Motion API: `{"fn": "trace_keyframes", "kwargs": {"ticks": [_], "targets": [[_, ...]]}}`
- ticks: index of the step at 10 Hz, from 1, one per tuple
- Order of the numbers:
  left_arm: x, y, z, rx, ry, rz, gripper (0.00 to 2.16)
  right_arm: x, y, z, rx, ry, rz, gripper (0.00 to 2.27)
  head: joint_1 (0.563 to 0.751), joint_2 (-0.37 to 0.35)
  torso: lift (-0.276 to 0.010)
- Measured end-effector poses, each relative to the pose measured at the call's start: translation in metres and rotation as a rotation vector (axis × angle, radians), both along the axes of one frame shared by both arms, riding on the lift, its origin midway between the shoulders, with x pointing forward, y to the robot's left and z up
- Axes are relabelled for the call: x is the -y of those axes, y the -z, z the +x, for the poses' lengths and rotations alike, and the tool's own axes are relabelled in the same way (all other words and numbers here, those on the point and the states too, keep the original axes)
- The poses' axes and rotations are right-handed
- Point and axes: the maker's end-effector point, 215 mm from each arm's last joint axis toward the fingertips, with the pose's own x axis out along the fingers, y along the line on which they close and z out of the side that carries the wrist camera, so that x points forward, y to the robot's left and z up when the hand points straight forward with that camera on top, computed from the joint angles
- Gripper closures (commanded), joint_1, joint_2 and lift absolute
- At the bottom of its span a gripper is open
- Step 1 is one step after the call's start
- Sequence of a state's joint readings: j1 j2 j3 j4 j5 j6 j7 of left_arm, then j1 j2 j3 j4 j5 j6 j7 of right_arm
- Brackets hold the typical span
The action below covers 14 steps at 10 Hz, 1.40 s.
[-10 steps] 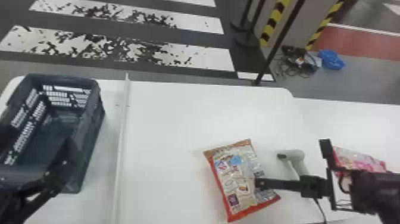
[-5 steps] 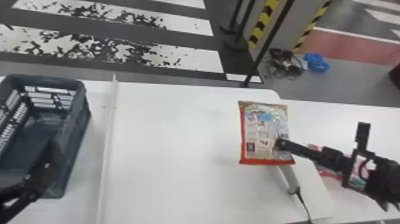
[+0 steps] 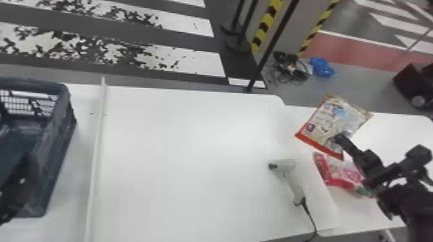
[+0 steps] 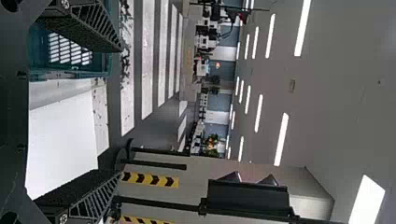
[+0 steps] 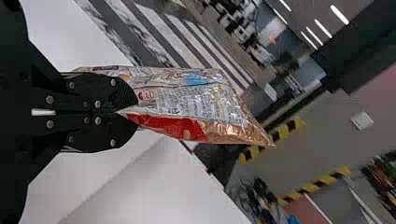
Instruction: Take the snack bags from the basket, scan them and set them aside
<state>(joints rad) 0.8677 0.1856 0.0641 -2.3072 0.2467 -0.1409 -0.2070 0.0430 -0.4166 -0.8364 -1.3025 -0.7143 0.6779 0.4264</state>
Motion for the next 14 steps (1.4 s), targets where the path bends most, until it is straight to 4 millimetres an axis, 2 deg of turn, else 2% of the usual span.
{"fn": "trace_keyframes", "kwargs": {"ticks": [2, 3, 4, 5, 6, 7, 8, 9, 10, 11, 12, 14], "targets": [[0.002, 0.002, 0.002, -0.004, 0.002, -0.003, 0.07, 0.080, 0.027, -0.033, -0.055, 0.288, -0.141, 2.26, 0.695, -0.350, -0.075], [0.002, 0.003, 0.002, -0.006, 0.003, -0.004, 0.07, 0.110, 0.031, -0.045, -0.052, 0.374, -0.197, 2.26, 0.695, -0.350, -0.075], [0.003, 0.005, 0.001, -0.009, 0.006, -0.003, 0.07, 0.130, 0.032, -0.052, -0.051, 0.440, -0.240, 2.26, 0.695, -0.350, -0.075], [0.003, 0.006, 0.000, -0.012, 0.011, -0.002, 0.07, 0.136, 0.035, -0.053, -0.067, 0.481, -0.281, 2.25, 0.695, -0.350, -0.075], [0.004, 0.007, -0.001, -0.013, 0.014, -0.003, 0.07, 0.129, 0.041, -0.046, -0.088, 0.473, -0.304, 2.25, 0.695, -0.350, -0.075], [0.006, 0.006, -0.002, -0.012, 0.017, -0.007, 0.07, 0.113, 0.057, -0.038, -0.127, 0.452, -0.314, 2.25, 0.695, -0.350, -0.075], [0.008, 0.006, -0.003, -0.010, 0.020, -0.011, 0.07, 0.096, 0.073, -0.032, -0.156, 0.438, -0.316, 2.09, 0.695, -0.350, -0.075], [0.010, 0.007, -0.003, -0.012, 0.022, -0.015, 0.07, 0.084, 0.085, -0.030, -0.180, 0.441, -0.314, 1.54, 0.695, -0.350, -0.075], [0.011, 0.010, -0.002, -0.016, 0.023, -0.016, 0.07, 0.076, 0.094, -0.029, -0.202, 0.445, -0.312, 1.50, 0.695, -0.350, -0.075], [0.011, 0.013, -0.002, -0.020, 0.022, -0.015, 0.07, 0.072, 0.096, -0.027, -0.204, 0.440, -0.312, 0.70, 0.695, -0.350, -0.075], [0.011, 0.014, -0.002, -0.020, 0.023, -0.015, 0.07, 0.071, 0.094, -0.025, -0.194, 0.437, -0.305, 0.00, 0.695, -0.350, -0.075], [0.014, 0.012, 0.002, -0.014, 0.019, -0.019, 0.07, 0.075, 0.077, -0.019, -0.153, 0.438, -0.305, 0.01, 0.695, -0.350, -0.075]]}}
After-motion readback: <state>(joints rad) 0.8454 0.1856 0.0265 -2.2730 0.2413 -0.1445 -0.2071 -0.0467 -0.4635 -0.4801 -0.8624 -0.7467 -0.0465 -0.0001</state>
